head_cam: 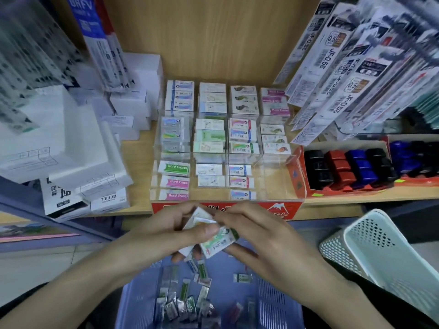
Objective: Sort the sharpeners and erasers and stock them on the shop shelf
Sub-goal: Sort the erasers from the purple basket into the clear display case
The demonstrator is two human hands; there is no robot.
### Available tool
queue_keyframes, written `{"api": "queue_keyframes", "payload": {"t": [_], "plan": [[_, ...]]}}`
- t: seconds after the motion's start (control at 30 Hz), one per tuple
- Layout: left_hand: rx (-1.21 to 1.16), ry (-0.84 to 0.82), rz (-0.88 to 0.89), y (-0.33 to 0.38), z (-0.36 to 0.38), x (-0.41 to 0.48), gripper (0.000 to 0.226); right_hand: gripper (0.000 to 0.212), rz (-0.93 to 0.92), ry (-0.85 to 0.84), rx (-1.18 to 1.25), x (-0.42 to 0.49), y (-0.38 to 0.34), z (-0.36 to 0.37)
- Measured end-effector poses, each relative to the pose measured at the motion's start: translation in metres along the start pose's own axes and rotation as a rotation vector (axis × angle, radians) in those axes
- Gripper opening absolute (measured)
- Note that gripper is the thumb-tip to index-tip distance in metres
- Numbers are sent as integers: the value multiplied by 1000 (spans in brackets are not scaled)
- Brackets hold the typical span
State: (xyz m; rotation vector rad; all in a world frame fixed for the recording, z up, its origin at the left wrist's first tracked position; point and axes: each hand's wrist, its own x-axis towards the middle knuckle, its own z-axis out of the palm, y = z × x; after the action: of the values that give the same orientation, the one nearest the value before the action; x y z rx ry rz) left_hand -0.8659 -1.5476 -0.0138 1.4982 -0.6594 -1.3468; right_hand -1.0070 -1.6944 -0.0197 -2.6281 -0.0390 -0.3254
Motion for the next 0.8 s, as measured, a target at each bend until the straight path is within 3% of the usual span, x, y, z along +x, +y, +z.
{"api": "queue_keyframes", "payload": {"t": [0.17,0.37,0.57,0.8], "plan": [[-22,168,91,-11,-4,0,52,31,65,58,-71,-3,8,4],[263,248,260,-8,0,-1,40,34,217,62,74,-4,9,13],[470,371,339,-13,0,12,30,32,230,23,154,5,25,8],[451,452,355,-17,-16,21,34,39,271,59,-390,37,106,8]]}}
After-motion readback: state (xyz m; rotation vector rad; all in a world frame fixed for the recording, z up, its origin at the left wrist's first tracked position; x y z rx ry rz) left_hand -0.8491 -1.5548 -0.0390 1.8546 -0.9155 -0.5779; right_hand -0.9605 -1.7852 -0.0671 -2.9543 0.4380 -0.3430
